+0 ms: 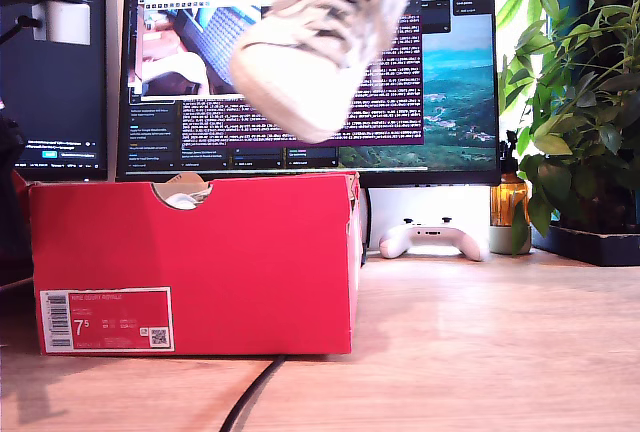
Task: Pack the white shoes by picking the first shoe and placing it inside the red shoebox, left side, then picking and rotating the second shoe and placing it in the shoebox
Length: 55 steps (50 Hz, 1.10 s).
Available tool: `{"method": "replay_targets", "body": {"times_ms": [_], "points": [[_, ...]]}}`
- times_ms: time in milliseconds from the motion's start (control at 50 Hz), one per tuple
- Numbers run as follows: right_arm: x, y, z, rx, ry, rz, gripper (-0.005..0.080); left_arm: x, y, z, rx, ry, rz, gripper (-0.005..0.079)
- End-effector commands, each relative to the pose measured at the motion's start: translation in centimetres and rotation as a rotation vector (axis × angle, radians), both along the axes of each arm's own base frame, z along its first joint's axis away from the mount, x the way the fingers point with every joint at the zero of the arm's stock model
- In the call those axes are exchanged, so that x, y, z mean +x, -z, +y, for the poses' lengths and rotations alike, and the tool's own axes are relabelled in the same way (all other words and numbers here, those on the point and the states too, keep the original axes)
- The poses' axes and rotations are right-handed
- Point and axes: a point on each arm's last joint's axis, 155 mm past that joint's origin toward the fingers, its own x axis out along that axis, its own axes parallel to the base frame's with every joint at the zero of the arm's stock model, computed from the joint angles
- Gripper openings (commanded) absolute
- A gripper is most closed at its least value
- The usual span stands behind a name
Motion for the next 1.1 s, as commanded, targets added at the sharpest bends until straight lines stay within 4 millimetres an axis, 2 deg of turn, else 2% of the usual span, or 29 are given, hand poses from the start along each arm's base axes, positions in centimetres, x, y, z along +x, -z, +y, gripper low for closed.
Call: {"method": "replay_targets", "body": {"times_ms": [0,200,340,680,840,1080], "points": [[0.5,-1.2,1.5,0.029,-0.021,-0.019,-0.0013,-0.1,0.3,-0.1,-0.002,-0.001,0.006,-0.0017],[2.2,0.2,3.5,-0.023,-0.05,0.005,-0.0013,-0.1,0.3,-0.1,-0.002,-0.001,0.006,-0.0017],[3.3,2.6,4.4,-0.095,-0.069,0.047,-0.0013,-0.1,0.3,-0.1,-0.002,-0.001,0.007,-0.0017],[4.4,10.2,3.9,-0.27,-0.065,0.155,-0.0013,-0.1,0.3,-0.1,-0.002,-0.001,0.007,-0.0017],[4.4,12.6,3.8,-0.302,-0.06,0.203,-0.0013,-0.1,0.4,-0.1,-0.002,-0.001,0.007,-0.0017],[3.7,14.9,3.6,-0.378,-0.041,0.252,-0.0013,-0.1,0.4,-0.1,-0.001,-0.001,0.007,-0.0017]]}}
